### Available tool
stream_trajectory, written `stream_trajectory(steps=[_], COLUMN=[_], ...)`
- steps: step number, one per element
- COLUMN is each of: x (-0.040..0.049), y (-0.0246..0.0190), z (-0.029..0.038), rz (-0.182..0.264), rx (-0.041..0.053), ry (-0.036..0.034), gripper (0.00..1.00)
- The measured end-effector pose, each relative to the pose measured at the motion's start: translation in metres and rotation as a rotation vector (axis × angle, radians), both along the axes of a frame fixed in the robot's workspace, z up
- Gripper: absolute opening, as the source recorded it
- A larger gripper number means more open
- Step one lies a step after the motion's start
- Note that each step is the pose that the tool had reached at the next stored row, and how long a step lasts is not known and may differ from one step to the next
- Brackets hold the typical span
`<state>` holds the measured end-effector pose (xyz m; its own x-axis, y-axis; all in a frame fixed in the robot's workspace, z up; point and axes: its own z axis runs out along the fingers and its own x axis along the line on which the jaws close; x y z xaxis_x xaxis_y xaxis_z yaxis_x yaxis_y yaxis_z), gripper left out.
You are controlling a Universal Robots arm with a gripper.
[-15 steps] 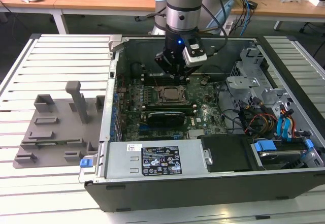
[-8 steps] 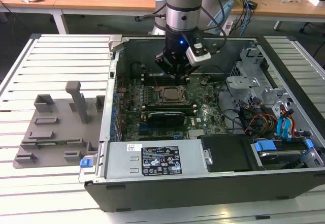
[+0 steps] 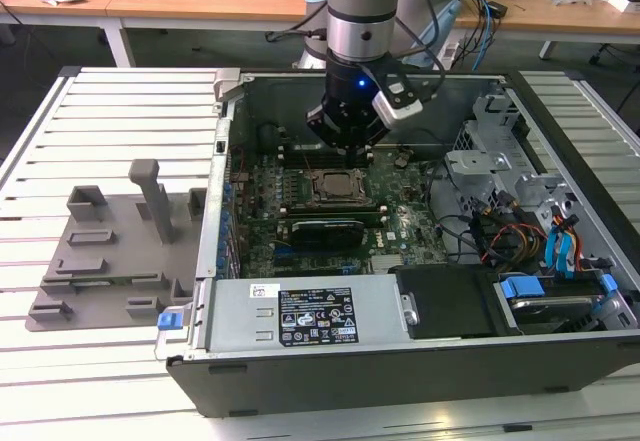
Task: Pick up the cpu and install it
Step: 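Install the first cpu locking lever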
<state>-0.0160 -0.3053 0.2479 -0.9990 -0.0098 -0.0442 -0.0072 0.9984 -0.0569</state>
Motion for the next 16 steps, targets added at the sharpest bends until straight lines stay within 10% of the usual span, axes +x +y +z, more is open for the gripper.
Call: stream_trajectory(steps=[16], x=[0.0002], y=[0.0], z=[0.0], rz=[0.304], rx=[0.0], ry=[0.0], gripper=[0.11])
